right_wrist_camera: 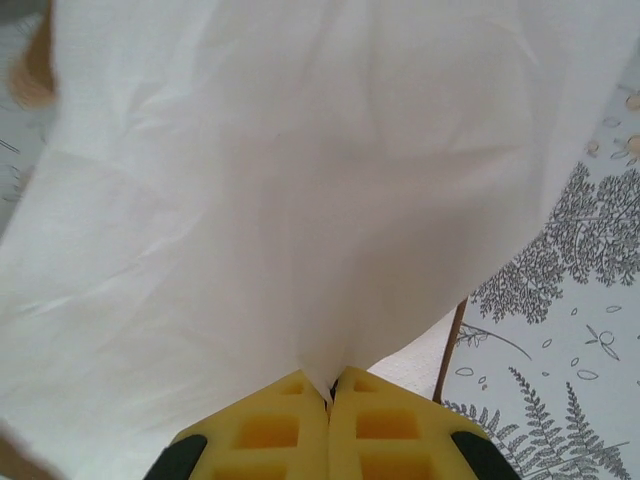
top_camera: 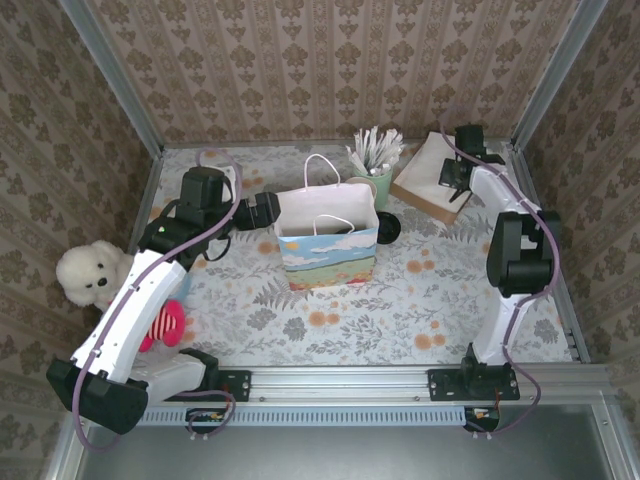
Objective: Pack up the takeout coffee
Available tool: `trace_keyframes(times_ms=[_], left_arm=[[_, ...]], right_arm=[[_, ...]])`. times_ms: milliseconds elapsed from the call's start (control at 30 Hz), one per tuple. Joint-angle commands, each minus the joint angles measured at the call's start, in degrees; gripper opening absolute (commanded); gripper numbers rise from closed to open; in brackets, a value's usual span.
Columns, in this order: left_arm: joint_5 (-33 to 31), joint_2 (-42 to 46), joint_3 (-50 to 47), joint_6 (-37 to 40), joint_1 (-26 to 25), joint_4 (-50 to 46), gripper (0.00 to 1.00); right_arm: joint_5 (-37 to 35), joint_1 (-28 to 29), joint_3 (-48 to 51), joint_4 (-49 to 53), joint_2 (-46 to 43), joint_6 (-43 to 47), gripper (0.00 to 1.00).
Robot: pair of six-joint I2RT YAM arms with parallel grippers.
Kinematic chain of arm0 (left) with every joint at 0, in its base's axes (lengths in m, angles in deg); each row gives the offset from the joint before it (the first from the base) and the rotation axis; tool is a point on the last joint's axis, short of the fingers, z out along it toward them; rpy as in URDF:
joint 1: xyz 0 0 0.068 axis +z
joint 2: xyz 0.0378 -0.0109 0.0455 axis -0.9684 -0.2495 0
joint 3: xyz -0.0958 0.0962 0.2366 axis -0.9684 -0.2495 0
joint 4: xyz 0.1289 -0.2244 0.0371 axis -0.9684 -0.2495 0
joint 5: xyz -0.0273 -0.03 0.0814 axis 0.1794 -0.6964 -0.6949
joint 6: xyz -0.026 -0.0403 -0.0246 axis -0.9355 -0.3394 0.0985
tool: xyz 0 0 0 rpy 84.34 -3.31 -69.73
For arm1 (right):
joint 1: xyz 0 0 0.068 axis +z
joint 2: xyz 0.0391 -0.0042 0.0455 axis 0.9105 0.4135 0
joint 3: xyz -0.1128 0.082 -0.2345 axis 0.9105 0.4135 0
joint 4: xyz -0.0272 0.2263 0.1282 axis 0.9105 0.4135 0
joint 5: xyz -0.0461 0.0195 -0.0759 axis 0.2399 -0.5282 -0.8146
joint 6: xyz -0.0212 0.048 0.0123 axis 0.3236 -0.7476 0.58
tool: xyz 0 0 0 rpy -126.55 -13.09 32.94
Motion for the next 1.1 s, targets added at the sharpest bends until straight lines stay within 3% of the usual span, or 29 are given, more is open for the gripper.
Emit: trace_keyframes(times_ms=[0,167,333,500,700,900,1067], left_arm=[[0.0,0.5,-0.5,-0.5,-0.2,1.5,1.0],[0.8,0.8,-1.1,-0.4,-0.2,3.0,1.0],[7.6,3.0,-4.0,1.0,-0.2,9.2,1.0],[7.4,6.3,-5.0,4.0,-0.2,11.1,1.0],[11.8,9.8,-6.9,7.2,-0.3,15.9,1.0],[16.3,10.2,-7.3,9.7,-0.3,20.5,1.0],[19.2,6.8,-3.7,11.1,-1.1,20.3,1.0]], right_arm=[[1.2,0.3,5.2,-9.1,-5.3,1.3,0.0],[3.2,0.3,11.2,-16.0,-10.7,3.3,0.0],[5.1,0.3,16.6,-21.8,-16.6,5.5,0.0],[7.5,0.3,21.0,-25.8,-22.9,7.2,0.0],[13.7,1.3,24.8,-30.2,-32.6,13.0,0.0],[25.8,2.2,21.9,-27.6,-40.9,14.4,0.0],[30.5,5.7,19.3,-25.2,-46.2,17.5,0.0]])
